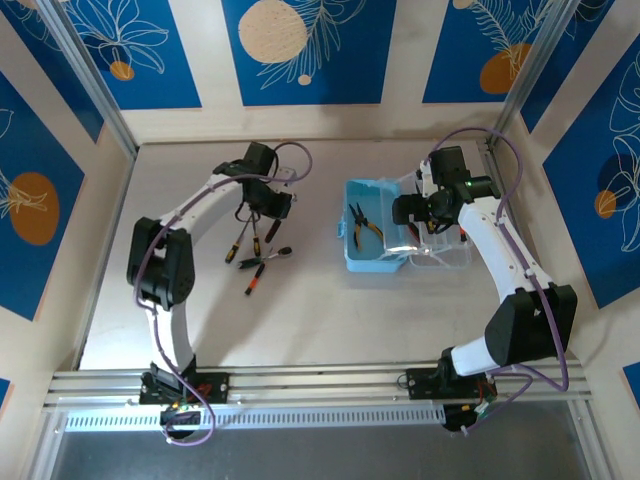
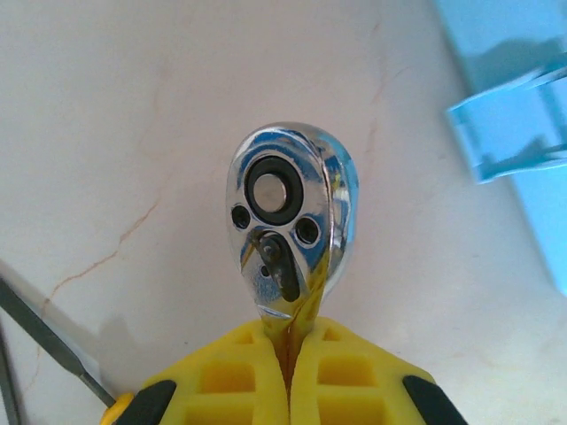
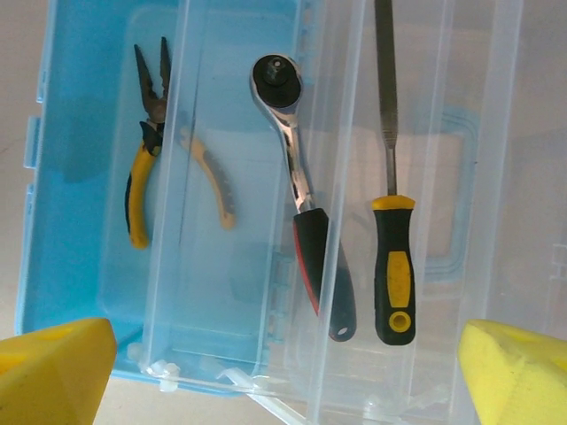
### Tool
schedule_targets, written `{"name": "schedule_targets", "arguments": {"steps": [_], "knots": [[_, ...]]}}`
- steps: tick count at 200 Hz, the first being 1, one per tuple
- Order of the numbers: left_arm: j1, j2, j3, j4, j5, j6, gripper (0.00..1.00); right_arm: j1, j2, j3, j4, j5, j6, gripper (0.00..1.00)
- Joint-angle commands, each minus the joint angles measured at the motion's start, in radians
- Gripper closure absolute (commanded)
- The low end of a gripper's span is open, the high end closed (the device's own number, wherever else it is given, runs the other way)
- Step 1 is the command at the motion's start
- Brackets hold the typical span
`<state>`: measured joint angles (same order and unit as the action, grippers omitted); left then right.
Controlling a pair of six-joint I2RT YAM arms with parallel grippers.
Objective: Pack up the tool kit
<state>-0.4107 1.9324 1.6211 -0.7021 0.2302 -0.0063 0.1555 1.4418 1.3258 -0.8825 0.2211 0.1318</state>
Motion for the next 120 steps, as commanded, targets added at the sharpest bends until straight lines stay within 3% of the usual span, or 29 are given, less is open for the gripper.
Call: {"name": "schedule_targets", "arguments": {"steps": [1,35,56,84,103,120], "knots": [[-0.007,-0.063,0.012,0.01,0.096,-0.021,1.0,0.005,-0.032,0.012,0.003,-0.072,0.004,0.01],[-0.005,-0.118,-0.006,0.083,0.256,-0.084,1.0,0.006,-0.048,0.014,0.032,-0.201,0.017,0.01],[-0.005,-0.154,-0.056,0.242,0.42,-0.206,1.0,0.021,-0.075,-0.006,0.097,-0.362,0.039,0.01],[-0.008,-0.193,-0.193,0.717,0.598,-0.533,1.0,0.075,-0.092,-0.043,0.23,-0.512,0.097,0.01],[-0.013,-0.183,-0.257,1.076,0.646,-0.779,1.0,0.124,-0.08,-0.065,0.321,-0.566,0.14,0.01],[-0.019,-0.15,-0.265,1.302,0.668,-0.949,1.0,0.168,-0.061,-0.079,0.389,-0.583,0.176,0.01]]}}
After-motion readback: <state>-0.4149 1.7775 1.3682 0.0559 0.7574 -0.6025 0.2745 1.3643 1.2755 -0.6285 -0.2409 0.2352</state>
